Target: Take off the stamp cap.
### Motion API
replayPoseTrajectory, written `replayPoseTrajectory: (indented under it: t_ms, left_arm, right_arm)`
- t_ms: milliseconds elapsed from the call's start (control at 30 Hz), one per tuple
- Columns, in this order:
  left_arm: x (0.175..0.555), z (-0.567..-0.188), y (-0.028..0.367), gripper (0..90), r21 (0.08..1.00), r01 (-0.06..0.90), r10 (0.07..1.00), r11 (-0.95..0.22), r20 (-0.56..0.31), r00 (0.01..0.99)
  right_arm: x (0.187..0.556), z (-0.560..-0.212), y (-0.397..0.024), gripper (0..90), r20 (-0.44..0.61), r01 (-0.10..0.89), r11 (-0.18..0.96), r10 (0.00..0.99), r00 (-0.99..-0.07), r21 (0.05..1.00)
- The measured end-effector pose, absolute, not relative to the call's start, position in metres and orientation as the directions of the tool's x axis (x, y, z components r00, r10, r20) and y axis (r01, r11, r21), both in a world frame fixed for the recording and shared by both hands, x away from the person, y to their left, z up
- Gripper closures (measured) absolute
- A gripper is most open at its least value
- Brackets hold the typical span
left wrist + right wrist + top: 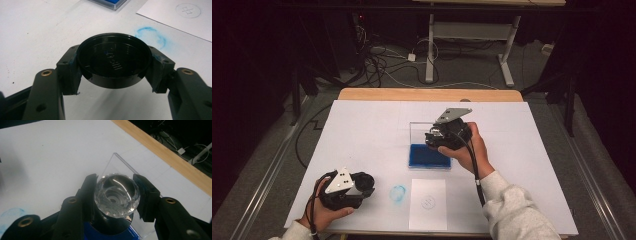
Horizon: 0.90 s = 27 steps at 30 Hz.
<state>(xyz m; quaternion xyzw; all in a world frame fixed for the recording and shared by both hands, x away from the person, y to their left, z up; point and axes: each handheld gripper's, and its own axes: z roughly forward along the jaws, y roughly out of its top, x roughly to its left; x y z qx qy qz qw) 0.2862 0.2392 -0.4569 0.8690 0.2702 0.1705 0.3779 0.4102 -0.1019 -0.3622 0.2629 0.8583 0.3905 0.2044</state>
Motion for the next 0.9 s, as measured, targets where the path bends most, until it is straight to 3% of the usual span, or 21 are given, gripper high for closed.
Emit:
replayPoseTrajectory:
  t_ms: [467,900]
  left_arm:
    - [0.287,-0.458,0.238,36.8,0.745,0.342,0.594,-0.573,0.090,0.800]
    - [0.287,-0.458,0.238,36.8,0.744,0.346,0.596,-0.572,0.087,0.798]
  right_arm:
    - [0.402,-0.344,-0.120,56.7,-0.150,0.285,0.537,0.628,-0.764,0.794]
    - [0.412,-0.378,-0.124,56.7,-0.132,0.336,0.558,0.638,-0.759,0.759]
